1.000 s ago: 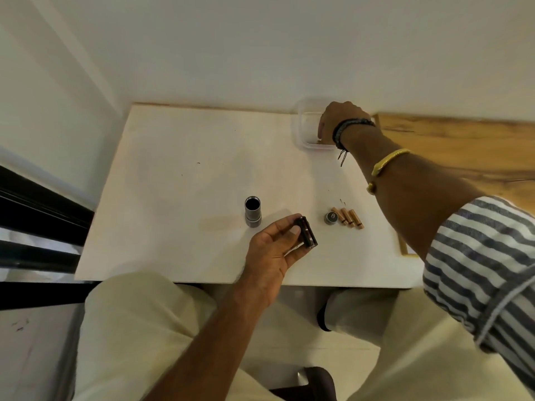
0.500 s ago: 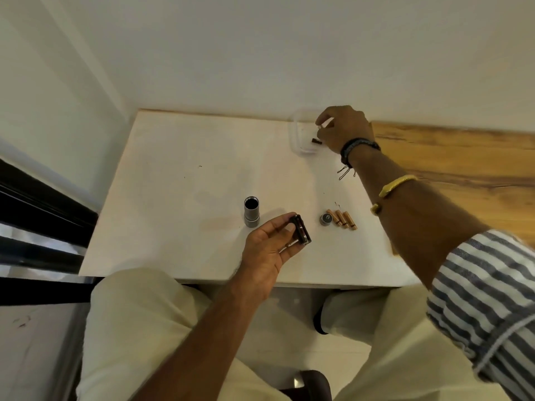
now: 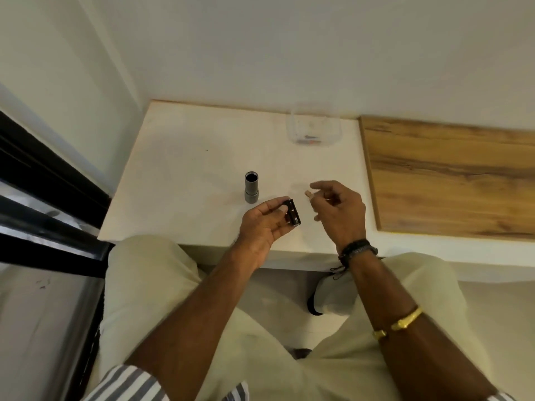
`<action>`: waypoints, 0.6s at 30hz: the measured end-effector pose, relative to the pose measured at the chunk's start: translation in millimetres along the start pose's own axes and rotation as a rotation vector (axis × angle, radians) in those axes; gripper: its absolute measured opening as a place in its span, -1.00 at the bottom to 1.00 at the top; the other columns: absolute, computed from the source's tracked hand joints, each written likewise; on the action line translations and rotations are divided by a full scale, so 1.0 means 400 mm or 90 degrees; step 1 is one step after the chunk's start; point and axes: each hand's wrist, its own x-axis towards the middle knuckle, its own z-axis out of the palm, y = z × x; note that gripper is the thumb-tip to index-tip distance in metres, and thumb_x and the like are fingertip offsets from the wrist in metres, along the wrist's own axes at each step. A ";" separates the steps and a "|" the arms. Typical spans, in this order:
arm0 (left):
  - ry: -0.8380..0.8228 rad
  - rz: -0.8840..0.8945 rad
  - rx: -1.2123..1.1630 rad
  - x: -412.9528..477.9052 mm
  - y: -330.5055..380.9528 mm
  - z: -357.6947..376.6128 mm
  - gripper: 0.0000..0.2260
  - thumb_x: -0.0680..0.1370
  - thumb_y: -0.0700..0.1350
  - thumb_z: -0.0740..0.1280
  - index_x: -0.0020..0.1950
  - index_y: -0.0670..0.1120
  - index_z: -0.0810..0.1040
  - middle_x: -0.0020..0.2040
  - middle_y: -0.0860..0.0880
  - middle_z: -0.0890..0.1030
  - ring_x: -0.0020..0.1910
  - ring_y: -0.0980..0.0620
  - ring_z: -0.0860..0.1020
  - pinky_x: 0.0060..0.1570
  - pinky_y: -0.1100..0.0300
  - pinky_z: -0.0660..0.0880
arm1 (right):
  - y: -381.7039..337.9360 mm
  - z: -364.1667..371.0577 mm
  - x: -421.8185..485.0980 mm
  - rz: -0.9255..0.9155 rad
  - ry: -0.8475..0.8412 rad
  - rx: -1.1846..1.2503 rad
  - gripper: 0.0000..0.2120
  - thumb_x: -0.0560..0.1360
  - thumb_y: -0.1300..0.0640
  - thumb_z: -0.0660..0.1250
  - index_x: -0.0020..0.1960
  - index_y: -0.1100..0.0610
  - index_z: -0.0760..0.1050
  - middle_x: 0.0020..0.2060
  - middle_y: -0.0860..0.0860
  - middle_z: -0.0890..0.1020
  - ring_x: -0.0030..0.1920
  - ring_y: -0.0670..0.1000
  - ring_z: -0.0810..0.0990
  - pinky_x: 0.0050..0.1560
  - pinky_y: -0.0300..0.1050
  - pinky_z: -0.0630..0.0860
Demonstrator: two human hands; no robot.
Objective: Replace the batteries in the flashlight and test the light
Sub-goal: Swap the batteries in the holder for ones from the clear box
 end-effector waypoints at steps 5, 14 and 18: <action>-0.003 0.008 0.037 -0.020 0.004 -0.022 -0.81 0.57 -0.30 0.36 0.18 -0.22 0.62 0.08 -0.25 0.68 0.06 -0.20 0.68 0.00 0.00 0.64 | 0.012 -0.018 -0.060 0.063 -0.041 0.079 -0.87 0.44 0.26 0.55 -0.03 0.13 0.72 -0.14 0.12 0.74 -0.08 0.13 0.73 0.03 0.13 0.70; -0.030 0.032 0.076 -0.044 0.000 -0.018 -0.80 0.57 -0.28 0.38 0.19 -0.22 0.61 0.13 -0.24 0.68 0.09 -0.21 0.68 0.04 -0.03 0.63 | 0.001 -0.029 -0.112 -0.032 -0.036 0.029 -0.73 0.45 0.18 0.57 0.12 0.08 0.64 -0.20 -0.01 0.74 -0.14 -0.03 0.74 -0.02 0.04 0.71; -0.050 0.035 0.106 -0.054 0.000 -0.019 -0.80 0.56 -0.27 0.40 0.18 -0.21 0.62 0.09 -0.22 0.69 0.08 -0.20 0.68 0.01 0.01 0.64 | -0.001 -0.028 -0.120 -0.037 -0.035 0.002 -0.80 0.43 0.18 0.58 0.03 0.13 0.66 -0.21 -0.01 0.74 -0.17 -0.04 0.74 -0.06 -0.02 0.72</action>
